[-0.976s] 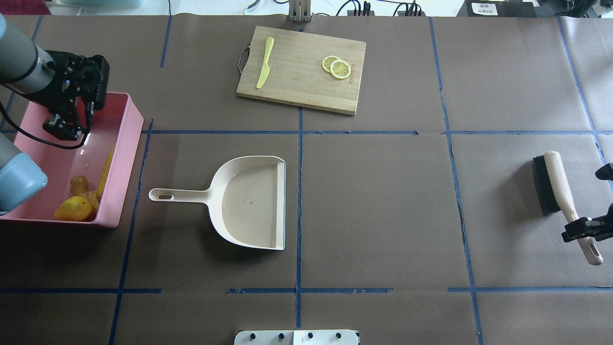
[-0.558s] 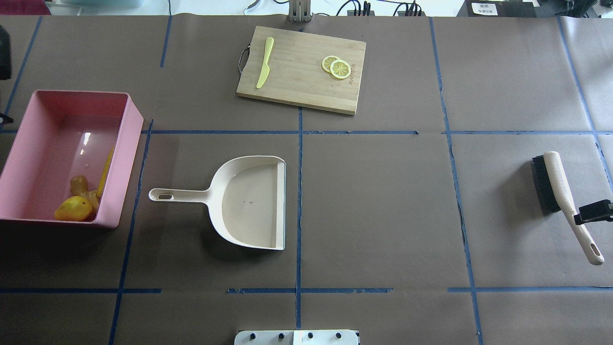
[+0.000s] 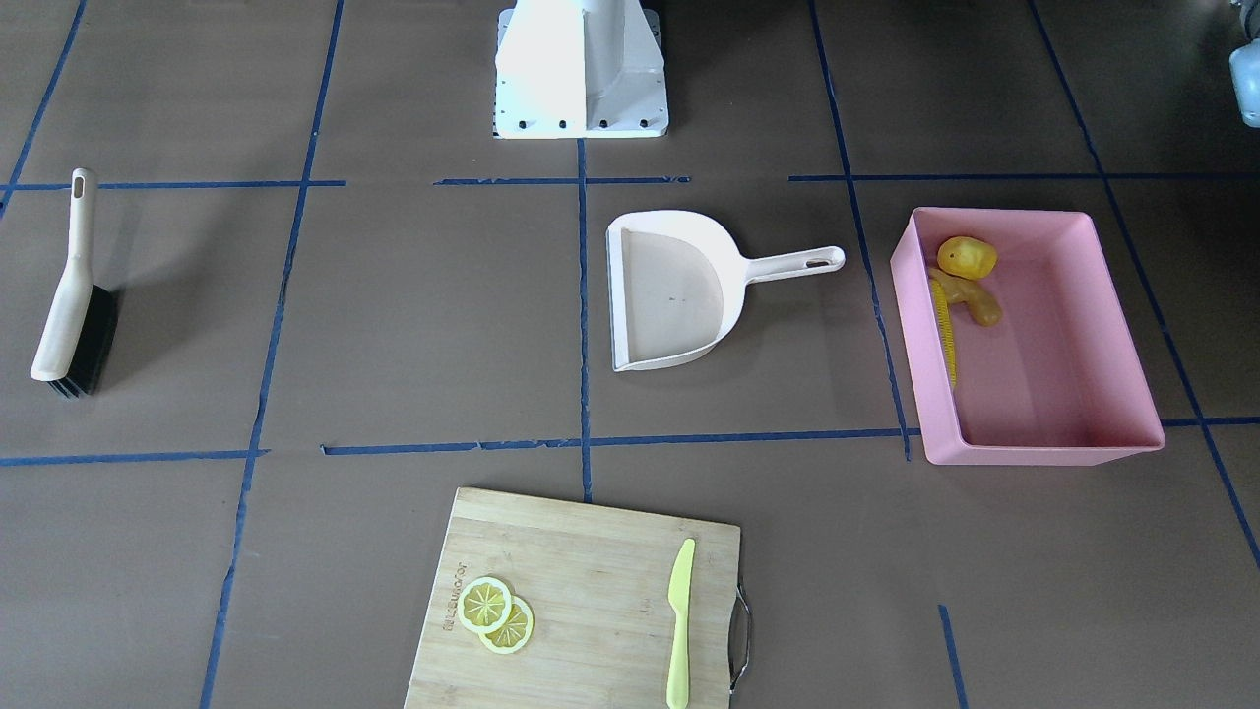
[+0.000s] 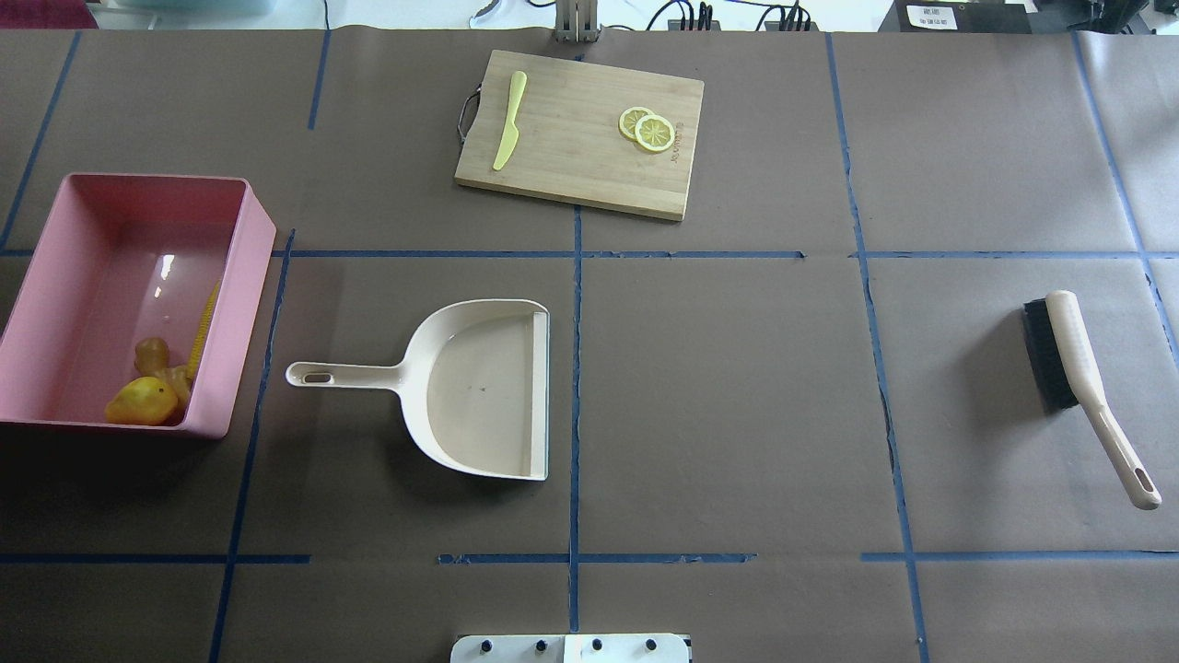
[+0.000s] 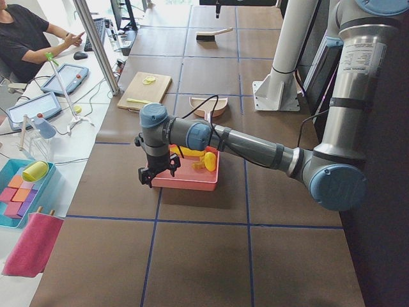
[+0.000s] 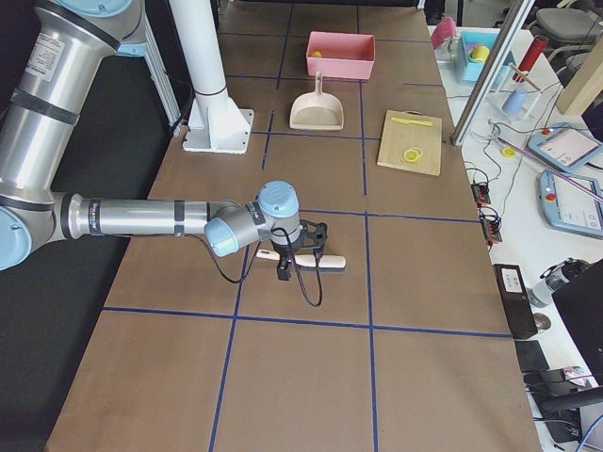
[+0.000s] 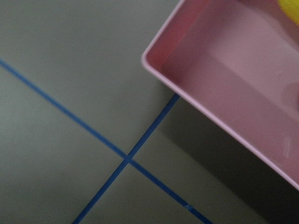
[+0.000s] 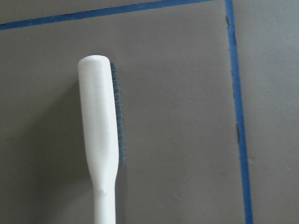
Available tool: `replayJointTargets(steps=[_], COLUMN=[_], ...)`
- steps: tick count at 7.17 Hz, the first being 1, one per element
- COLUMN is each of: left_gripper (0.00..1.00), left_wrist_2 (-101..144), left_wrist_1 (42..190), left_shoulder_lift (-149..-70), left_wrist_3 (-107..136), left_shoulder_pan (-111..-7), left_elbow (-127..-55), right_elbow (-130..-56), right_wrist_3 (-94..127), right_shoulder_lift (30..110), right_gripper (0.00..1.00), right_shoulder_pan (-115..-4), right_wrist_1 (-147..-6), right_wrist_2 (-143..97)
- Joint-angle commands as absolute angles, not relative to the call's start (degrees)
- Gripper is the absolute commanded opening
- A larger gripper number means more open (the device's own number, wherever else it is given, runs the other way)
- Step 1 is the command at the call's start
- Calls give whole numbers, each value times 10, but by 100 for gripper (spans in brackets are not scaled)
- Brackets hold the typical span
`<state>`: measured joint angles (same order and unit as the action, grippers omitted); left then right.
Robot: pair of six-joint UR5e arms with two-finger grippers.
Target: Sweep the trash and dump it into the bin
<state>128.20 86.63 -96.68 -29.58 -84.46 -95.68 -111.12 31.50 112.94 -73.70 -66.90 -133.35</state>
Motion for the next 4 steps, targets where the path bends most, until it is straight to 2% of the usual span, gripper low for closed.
replayJointTargets(steps=[1,2,4], left_gripper=[100,100,100], left_wrist_2=[1360,1366,1366], left_wrist_1=[862,833,825], left_shoulder_lift=[-962,-948,-948], left_wrist_3=[-104,-67,30], left_shoulder_pan=[-884,-887,-910], left_elbow=[-911,-910,-923], right_elbow=[-1109,-1107,-1057], right_wrist_3=[116,66,27], right_shoulder_lift=[1092,1067,1049], right_gripper=[100,100,100], right_shoulder_pan=[-828,-846,-858], right_wrist_1=[-823,-893,-908], right_wrist_2=[-1325,-1322,-1317])
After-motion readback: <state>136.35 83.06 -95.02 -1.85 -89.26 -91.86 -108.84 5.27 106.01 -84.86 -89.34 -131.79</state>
